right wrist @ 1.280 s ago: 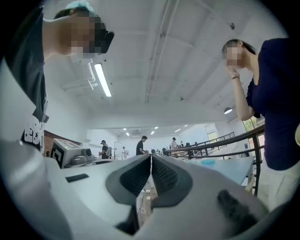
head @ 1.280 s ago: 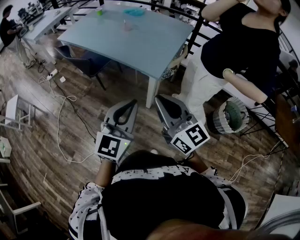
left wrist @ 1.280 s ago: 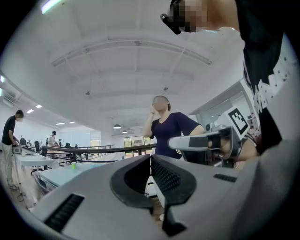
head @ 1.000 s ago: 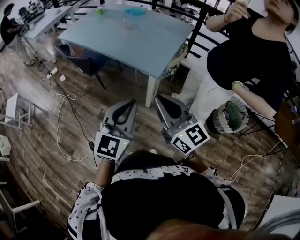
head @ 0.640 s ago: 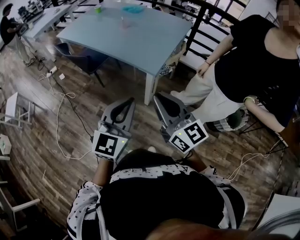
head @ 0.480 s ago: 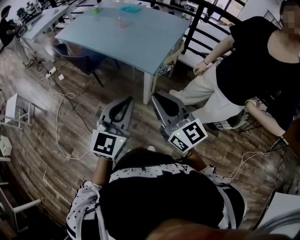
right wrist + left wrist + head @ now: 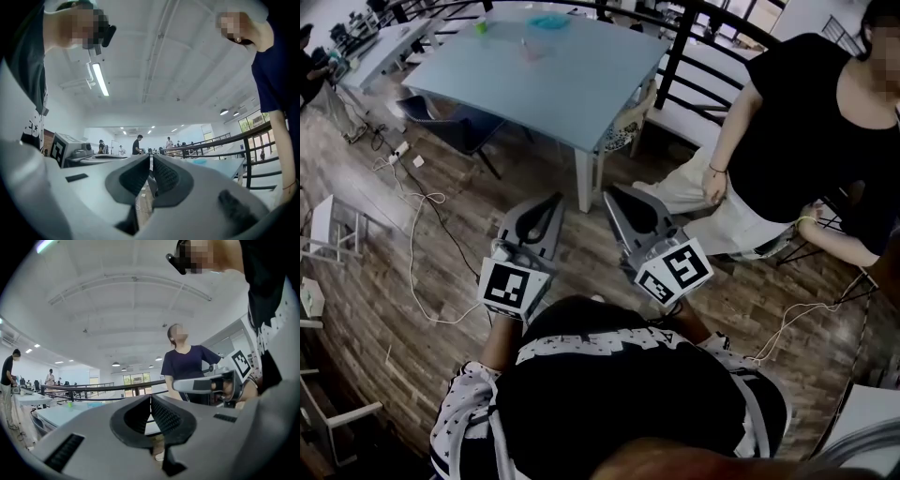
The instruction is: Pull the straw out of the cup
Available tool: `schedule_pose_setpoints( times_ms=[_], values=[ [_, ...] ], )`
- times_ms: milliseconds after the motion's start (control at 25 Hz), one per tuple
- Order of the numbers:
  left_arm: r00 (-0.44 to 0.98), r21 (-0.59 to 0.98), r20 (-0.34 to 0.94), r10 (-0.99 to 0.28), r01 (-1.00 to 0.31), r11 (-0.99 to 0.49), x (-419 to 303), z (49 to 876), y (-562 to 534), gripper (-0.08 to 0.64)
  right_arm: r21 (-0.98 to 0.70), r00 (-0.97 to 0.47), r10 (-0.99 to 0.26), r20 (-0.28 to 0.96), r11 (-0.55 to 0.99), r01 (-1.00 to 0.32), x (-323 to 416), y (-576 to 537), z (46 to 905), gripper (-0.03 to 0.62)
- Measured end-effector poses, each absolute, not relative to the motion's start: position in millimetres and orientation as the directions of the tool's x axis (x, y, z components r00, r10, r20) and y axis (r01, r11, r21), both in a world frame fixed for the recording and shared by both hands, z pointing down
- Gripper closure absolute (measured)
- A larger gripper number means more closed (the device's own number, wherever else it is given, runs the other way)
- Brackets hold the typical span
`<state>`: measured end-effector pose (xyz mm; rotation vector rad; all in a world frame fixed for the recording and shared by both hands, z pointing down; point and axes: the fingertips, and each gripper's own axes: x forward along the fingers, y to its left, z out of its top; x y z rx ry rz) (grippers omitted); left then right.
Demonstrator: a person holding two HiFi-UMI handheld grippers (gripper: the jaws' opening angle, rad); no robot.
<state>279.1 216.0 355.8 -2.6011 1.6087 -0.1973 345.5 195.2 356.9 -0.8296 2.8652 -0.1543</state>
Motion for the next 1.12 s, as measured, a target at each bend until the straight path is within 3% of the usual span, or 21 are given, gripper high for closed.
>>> schedule_pose_setpoints(
  times_ms=[1120],
  values=[
    [0.353,-0.152,0.081,-0.932,-0.92,-0.362,251.5,359.2,195.7,0.546,-0.148,-0.87,-0.475,-0.136,0.877,-0.456,320.7,166.7,360.8,0.561]
  ],
)
